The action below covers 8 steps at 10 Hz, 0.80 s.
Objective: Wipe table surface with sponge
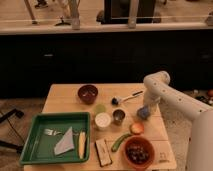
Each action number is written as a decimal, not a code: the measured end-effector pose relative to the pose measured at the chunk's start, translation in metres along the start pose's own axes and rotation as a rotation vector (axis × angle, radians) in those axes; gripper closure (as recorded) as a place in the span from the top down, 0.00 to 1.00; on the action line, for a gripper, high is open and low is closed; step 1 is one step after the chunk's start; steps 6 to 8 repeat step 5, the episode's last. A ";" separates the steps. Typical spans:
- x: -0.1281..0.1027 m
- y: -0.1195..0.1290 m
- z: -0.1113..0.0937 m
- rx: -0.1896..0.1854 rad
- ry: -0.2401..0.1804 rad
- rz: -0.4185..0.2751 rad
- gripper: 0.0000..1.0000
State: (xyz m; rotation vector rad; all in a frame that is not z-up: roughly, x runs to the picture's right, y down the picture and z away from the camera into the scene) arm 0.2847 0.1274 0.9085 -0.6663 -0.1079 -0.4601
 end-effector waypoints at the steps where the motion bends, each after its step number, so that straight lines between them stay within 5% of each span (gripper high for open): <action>1: 0.001 -0.004 0.001 0.015 0.007 0.010 0.02; 5: -0.003 -0.017 0.001 0.085 0.010 0.017 0.02; 8: -0.003 -0.017 0.001 0.085 0.010 0.017 0.02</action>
